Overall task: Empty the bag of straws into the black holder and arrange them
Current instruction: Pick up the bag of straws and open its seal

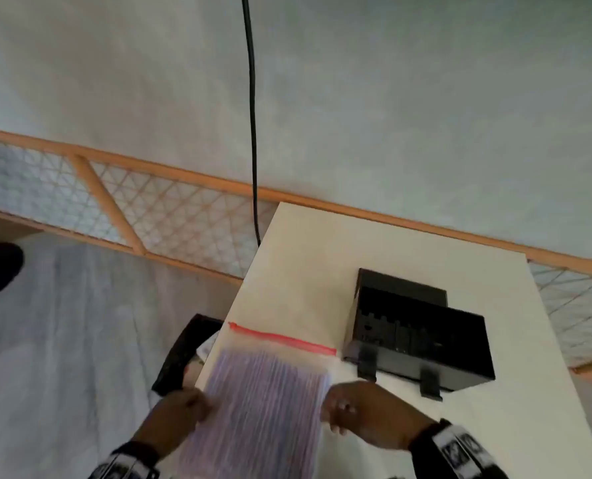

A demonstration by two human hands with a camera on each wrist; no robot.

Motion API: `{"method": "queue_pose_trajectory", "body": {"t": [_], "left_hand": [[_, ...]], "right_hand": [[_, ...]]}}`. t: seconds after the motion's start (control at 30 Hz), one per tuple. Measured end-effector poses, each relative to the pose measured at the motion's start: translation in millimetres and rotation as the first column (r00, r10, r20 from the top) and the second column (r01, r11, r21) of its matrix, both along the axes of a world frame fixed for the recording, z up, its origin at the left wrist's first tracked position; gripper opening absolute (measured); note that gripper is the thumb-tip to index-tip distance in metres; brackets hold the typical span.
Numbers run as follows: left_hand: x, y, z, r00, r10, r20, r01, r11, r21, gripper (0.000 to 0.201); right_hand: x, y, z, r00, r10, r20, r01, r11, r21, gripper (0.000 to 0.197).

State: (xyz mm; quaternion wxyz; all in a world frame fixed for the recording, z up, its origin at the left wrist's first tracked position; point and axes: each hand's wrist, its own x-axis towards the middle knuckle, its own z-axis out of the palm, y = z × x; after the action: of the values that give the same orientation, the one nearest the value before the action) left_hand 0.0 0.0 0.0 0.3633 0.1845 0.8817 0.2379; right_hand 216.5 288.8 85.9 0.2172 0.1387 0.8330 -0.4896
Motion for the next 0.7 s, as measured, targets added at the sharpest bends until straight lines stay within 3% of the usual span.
{"method": "queue_pose_trajectory", "body": {"t": [0.07,0.17,0.3,0.43,0.6,0.7], "left_hand": [[-18.6,19.5,-6.1,0.993,0.101,-0.058,-0.097,0.993,0.07,0.018],[-38.3,52.2,-13.0,0.971,0.224,-0.08,-0.214,0.97,0.117,0.022],[-51.3,75.4,-27.4,0.97,0.24,-0.049,-0.233,0.965,0.118,0.036],[-64.3,90.6,-39.8,0.963,0.267,-0.041,-0.262,0.959,0.11,0.047],[-71.4,102.9,-50.3,0.938,0.346,-0.011,-0.338,0.924,0.18,0.029],[-70.7,102.7,-52.6,0.928,0.371,-0.015,-0.359,0.907,0.22,0.028]], "right_hand": [[-51.7,-9.6,-4.7,0.999,0.042,-0.019,-0.041,0.998,0.037,0.025],[-124.5,-21.4,-19.2,0.997,0.051,-0.053,-0.044,0.991,0.123,0.024],[-184.4,-25.6,-60.8,0.998,-0.044,-0.037,0.052,0.969,0.243,0.021],[-212.9,-28.4,-95.8,0.996,-0.047,0.077,0.017,0.935,0.355,0.038],[-223.6,-40.3,-103.9,0.999,-0.027,0.044,0.009,0.932,0.362,0.021],[-220.7,-46.1,-98.6,0.999,0.034,-0.006,-0.03,0.936,0.35,0.022]]}}
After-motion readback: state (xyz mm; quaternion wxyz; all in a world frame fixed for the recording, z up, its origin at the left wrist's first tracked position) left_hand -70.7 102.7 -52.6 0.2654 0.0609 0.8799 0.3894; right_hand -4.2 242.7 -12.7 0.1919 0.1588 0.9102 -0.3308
